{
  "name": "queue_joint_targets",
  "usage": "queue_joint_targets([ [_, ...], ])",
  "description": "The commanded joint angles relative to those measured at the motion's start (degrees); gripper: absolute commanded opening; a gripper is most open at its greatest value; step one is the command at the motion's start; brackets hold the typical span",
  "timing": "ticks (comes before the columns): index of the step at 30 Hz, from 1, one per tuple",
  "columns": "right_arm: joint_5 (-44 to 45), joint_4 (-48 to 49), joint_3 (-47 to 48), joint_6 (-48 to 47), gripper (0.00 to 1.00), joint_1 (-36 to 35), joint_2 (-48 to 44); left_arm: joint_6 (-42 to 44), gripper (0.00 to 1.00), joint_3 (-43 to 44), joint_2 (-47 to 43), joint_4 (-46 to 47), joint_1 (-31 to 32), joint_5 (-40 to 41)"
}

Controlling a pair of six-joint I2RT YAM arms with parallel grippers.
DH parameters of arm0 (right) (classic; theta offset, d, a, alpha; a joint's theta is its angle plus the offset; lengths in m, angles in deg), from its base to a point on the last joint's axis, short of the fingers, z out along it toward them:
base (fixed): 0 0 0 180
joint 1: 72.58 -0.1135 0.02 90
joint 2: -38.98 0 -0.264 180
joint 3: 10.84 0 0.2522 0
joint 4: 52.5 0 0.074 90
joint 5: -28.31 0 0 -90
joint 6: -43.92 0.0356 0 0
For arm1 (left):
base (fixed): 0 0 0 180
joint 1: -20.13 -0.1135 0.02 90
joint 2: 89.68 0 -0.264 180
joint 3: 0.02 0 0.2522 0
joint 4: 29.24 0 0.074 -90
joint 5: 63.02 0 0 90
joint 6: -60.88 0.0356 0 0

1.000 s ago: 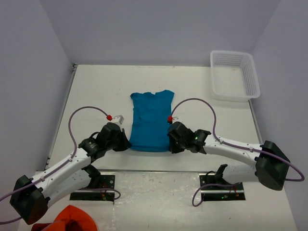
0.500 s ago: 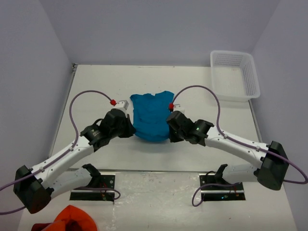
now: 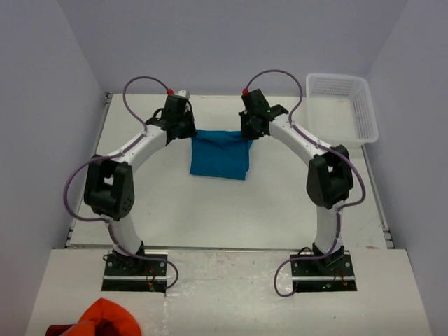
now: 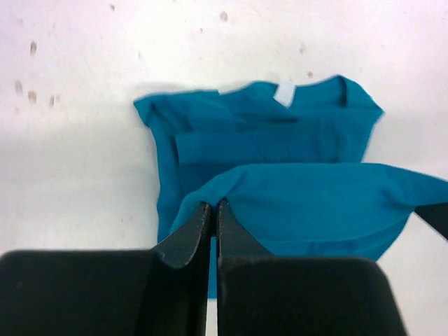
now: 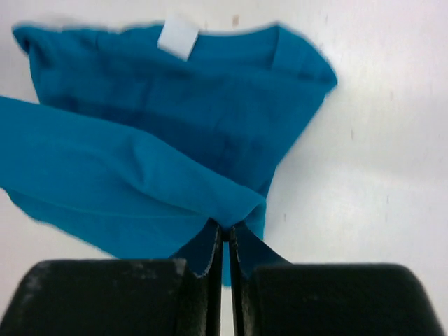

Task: Fold and stack the t-shirts
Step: Grab one side of the 2/3 rectangular tshirt with both arms, then fold the long partially folded tshirt into a neat square

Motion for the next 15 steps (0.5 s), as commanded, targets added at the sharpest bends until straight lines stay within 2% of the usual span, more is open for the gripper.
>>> queue_joint_targets([
  [1, -7.11, -5.42, 14.36, -5.75, 0.00, 4.26, 10.73, 6.10, 0.00, 9.66, 13.69, 3.07, -3.15, -3.80],
  [3, -6.78, -7.19, 24.88, -7.85, 0.30, 5.40, 18.80, 8.91, 0.00, 18.45, 20.58, 4.64, -4.99, -7.04],
  [4, -6.17, -7.11, 27.12, -8.82, 0.44, 5.58, 20.51, 9.62, 0.07, 19.70, 25.05, 7.35, -5.43, -8.19],
  [5, -4.77, -7.11, 29.23, -9.62, 0.55, 5.76, 21.92, 10.67, 0.19, 19.71, 26.49, 13.81, -6.14, -10.20],
  [6, -4.84, -8.59, 33.60, -10.84, 0.65, 5.94, 23.58, 11.20, 0.24, 20.49, 27.63, 15.01, -6.32, -10.83],
  [8, -2.32, -7.29, 33.65, -11.47, 0.72, 6.11, 21.94, 14.52, 0.25, 18.58, 27.21, 21.39, -6.06, -8.22],
  [9, -2.55, -4.76, 30.60, -11.73, 0.78, 6.46, 19.15, 15.51, 0.32, 17.17, 24.33, 23.52, -5.97, -7.77],
  [10, -2.82, -4.21, 29.61, -11.56, 0.79, 6.81, 17.99, 15.86, 0.40, 13.59, 22.30, 25.29, -5.97, -7.50],
  [12, -2.47, -3.85, 27.33, -11.12, 0.80, 6.90, 16.05, 17.79, 0.64, 9.62, 17.65, 31.09, -6.14, -6.71],
  [14, -2.82, -3.07, 24.44, -10.86, 0.81, 6.82, 12.71, 17.72, 0.70, 4.26, 10.62, 34.94, -6.05, -6.18],
  [15, -2.99, -1.67, 20.42, -10.68, 0.81, 6.38, 11.40, 17.63, 0.76, 3.02, 8.68, 34.88, -6.05, -6.18],
])
